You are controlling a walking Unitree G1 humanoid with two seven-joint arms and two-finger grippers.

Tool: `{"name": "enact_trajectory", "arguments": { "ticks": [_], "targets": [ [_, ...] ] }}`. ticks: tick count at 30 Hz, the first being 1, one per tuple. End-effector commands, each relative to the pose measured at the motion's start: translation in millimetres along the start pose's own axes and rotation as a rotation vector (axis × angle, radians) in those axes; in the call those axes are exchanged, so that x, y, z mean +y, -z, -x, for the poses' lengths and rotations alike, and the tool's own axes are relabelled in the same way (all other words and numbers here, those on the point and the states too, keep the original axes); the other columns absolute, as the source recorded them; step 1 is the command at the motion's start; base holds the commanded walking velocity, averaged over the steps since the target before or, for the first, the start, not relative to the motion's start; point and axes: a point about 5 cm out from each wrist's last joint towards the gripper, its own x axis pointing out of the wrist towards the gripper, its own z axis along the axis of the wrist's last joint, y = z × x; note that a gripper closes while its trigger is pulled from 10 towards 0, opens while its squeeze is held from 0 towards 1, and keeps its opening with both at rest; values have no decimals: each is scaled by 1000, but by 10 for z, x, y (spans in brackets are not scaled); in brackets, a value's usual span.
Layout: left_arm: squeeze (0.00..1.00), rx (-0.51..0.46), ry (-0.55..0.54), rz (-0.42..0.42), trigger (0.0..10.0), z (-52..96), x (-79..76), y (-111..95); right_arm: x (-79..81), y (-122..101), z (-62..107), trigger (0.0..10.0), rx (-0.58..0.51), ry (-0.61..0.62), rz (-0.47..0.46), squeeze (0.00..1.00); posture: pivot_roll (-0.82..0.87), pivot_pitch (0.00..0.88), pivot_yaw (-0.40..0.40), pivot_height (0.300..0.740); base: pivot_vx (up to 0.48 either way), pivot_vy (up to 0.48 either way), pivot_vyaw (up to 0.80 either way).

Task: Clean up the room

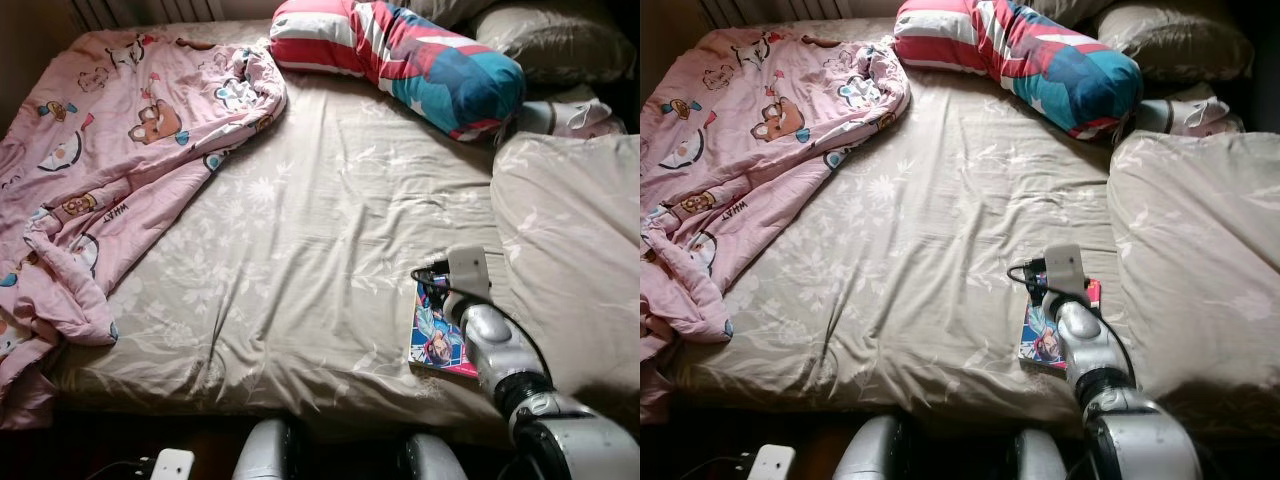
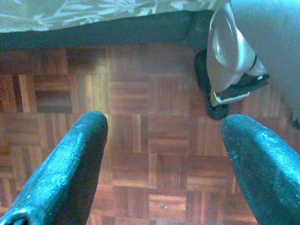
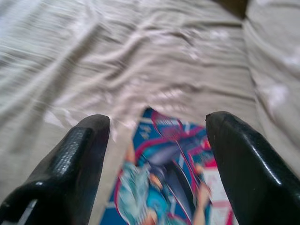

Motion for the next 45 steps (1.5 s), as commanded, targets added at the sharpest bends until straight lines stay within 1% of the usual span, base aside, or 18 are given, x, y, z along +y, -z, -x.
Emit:
{"name": "enact_trajectory", "arguments": {
  "ticks": [1,3,7,11,12,14,16,18,19,21,23,25,29,32,36,38,40,45],
  "targets": [
    [0,52,-7,10,10000,24,-10,108,-63,207,91,10000,35,57,-53,0,-11,107,35,665,0,0,0],
    [0,50,-6,16,10000,11,-27,84,-96,378,169,10000,75,71,-81,0,-23,93,32,675,0,0,0],
    [0,48,-3,27,10000,-11,-59,45,-151,623,291,10000,150,81,-76,0,-47,57,26,695,0,0,0],
    [0,46,-5,39,10000,-24,-74,20,-163,786,377,10000,211,77,-79,0,-50,34,22,715,0,0,0],
    [0,45,-6,43,10000,-29,-79,9,-133,900,439,10000,254,63,-76,0,-46,24,22,725,0,0,0],
    [0,42,-8,46,10000,-33,-80,-2,-109,1006,500,10000,300,69,-83,0,-43,17,24,740,0,0,0],
    [0,42,-9,47,10000,-33,-78,-3,-96,1044,522,10000,317,69,-86,0,-45,12,27,740,0,0,0],
    [0,42,-12,50,10000,-33,-71,-4,-52,1163,594,10000,375,68,-69,0,-46,4,32,740,0,0,0],
    [0,44,-15,53,10000,-32,-63,-3,13,1227,635,10000,403,47,-87,0,-53,1,34,740,0,0,0],
    [0,45,-17,56,10000,-31,-59,-1,58,1268,662,10000,422,27,-90,0,-53,1,34,740,0,0,0],
    [0,64,-28,74,10000,-21,-36,35,124,1405,770,10000,473,6,-110,0,-54,0,34,740,0,0,0],
    [0,69,-32,81,10000,-18,-29,45,135,1447,804,10000,494,6,-110,0,-54,0,34,740,0,0,0],
    [0,67,-46,113,10000,-14,-10,49,185,1679,1012,10000,604,11,-152,0,-34,0,29,740,0,0,0],
    [0,72,-51,119,10000,-10,18,55,203,1760,1096,10000,640,8,-156,0,-34,0,34,740,0,0,0],
    [0,80,-52,122,10000,-6,32,65,206,1799,1135,10000,665,-9,-143,0,-39,0,37,740,0,0,0],
    [0,85,-53,126,10000,-5,35,69,174,1812,1150,10000,671,-17,-123,0,-37,0,38,740,0,0,0],
    [0,86,-52,124,10000,-7,35,65,157,1801,1143,10000,658,-31,-133,0,-36,0,38,740,0,386,400],
    [0,79,-50,121,10000,-13,38,45,177,1804,1145,10000,663,-37,-132,0,-31,0,38,740,0,393,800]
  ]
}}
